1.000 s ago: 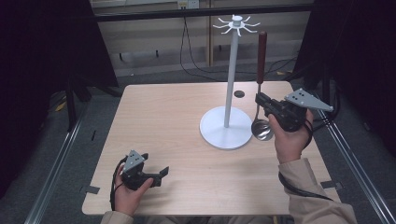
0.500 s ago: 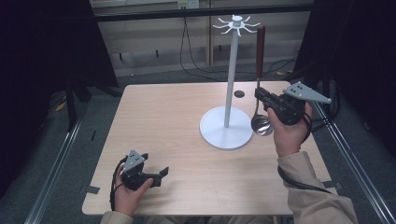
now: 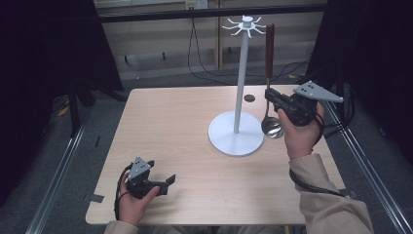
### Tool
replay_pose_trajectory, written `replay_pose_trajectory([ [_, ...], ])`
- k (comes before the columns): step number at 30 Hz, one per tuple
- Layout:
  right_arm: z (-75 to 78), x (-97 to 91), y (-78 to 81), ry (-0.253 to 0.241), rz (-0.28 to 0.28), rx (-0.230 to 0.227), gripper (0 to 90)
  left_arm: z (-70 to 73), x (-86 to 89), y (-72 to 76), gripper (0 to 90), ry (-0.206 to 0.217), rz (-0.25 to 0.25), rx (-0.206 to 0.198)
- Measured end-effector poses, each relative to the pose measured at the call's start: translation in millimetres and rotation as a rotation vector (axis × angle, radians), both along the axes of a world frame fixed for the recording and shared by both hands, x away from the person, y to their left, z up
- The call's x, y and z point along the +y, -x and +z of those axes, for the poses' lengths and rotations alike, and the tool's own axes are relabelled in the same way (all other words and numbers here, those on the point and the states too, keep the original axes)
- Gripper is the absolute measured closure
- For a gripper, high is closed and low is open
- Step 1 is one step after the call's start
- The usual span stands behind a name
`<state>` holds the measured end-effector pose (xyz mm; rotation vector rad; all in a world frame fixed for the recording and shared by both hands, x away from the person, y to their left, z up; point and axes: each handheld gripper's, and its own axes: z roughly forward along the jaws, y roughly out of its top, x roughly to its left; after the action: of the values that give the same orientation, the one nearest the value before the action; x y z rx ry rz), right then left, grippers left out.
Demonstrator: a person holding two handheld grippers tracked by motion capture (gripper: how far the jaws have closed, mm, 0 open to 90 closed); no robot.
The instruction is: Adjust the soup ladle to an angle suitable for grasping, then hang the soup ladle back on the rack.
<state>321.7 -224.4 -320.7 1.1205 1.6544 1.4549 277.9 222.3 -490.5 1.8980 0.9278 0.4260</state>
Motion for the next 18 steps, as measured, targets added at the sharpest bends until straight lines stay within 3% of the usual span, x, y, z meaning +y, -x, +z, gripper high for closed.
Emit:
replay_pose_trajectory([
  [18,-2.3,6.0,-9.9,0.008,0.018,0.013,86.1,0.4,5.8,2.4,1.6,-0.009,0.015,-0.001],
])
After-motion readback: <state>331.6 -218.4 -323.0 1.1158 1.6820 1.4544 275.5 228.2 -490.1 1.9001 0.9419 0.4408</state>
